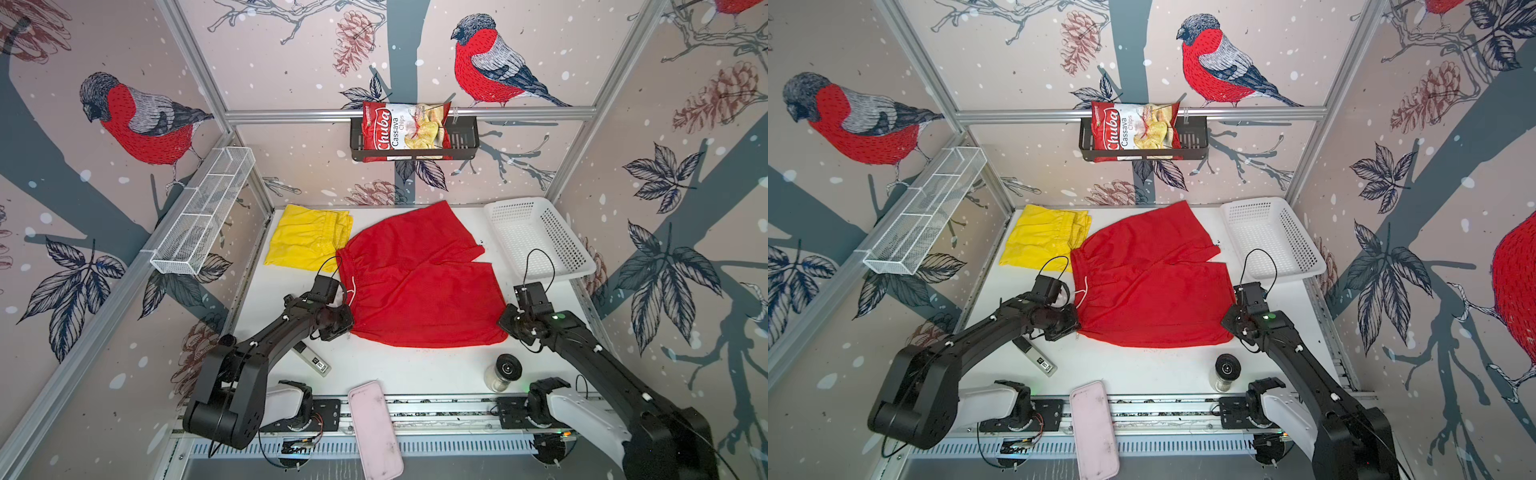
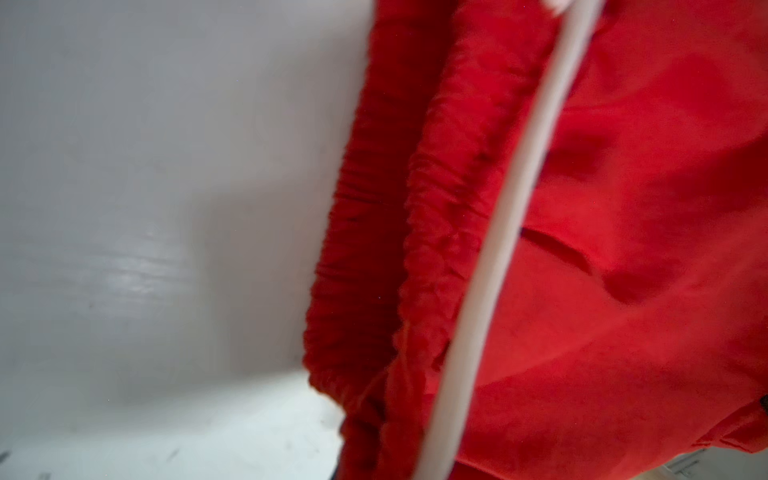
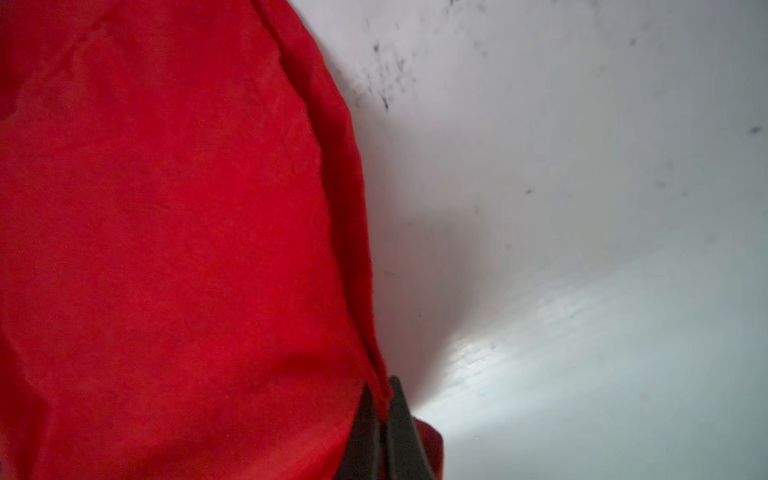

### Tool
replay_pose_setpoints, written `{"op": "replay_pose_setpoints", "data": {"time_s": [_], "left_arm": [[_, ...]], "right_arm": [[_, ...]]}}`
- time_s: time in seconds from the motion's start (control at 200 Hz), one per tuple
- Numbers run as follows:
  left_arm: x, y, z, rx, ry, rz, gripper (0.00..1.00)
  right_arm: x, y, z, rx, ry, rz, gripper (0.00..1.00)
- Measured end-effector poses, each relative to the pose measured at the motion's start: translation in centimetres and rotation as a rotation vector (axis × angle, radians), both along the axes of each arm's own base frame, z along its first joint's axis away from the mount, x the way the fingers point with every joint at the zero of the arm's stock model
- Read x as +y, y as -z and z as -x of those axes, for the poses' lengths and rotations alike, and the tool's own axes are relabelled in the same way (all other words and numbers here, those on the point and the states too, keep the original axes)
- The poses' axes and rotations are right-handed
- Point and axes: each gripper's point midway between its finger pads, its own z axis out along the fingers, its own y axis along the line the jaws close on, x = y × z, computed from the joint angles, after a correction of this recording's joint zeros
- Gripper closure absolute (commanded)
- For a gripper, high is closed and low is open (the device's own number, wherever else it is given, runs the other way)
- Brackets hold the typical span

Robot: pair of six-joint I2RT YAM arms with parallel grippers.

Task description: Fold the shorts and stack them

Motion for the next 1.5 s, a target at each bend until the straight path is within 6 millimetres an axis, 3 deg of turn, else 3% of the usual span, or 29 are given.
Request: {"op": "replay_pose_setpoints", "data": {"time_s": [0.21,0.435,0.76,0.956,1.196,1.331,1.501], "left_arm": [[-0.5,-3.2,-1.4,-0.076,0.02,0.017,1.0],[-0.8,-6.6,-1.3,-0.129,0.034,0.049,1.0],[-1.0,-10.8,0.9,-0.205,0.056,0.075,1.0],[-0.9,-13.4,1.7,-0.271,0.047,0.091,1.0],[-0.8,-15.0,0.9,-0.316,0.031,0.095,1.0],[-0.8,-16.7,-1.5,-0.347,0.006,0.087,1.0],[0.2,-17.9,-5.1,-0.378,-0.054,0.079,1.0]], "right_arm": [[-0.4,-5.8,-1.8,-0.145,-0.019,0.005,1.0],[-0.7,-10.3,-1.6,-0.248,-0.036,0.01,1.0],[-1.1,-13.2,1.0,-0.329,-0.028,-0.016,1.0],[-1.2,-14.9,1.3,-0.356,-0.017,-0.032,1.0],[-0.7,-17.2,-1.6,-0.366,-0.022,-0.022,1.0],[-0.4,-18.5,-4.9,-0.394,-0.029,0.011,1.0],[0.5,-17.3,-9.2,-0.373,-0.06,0.04,1.0]]}}
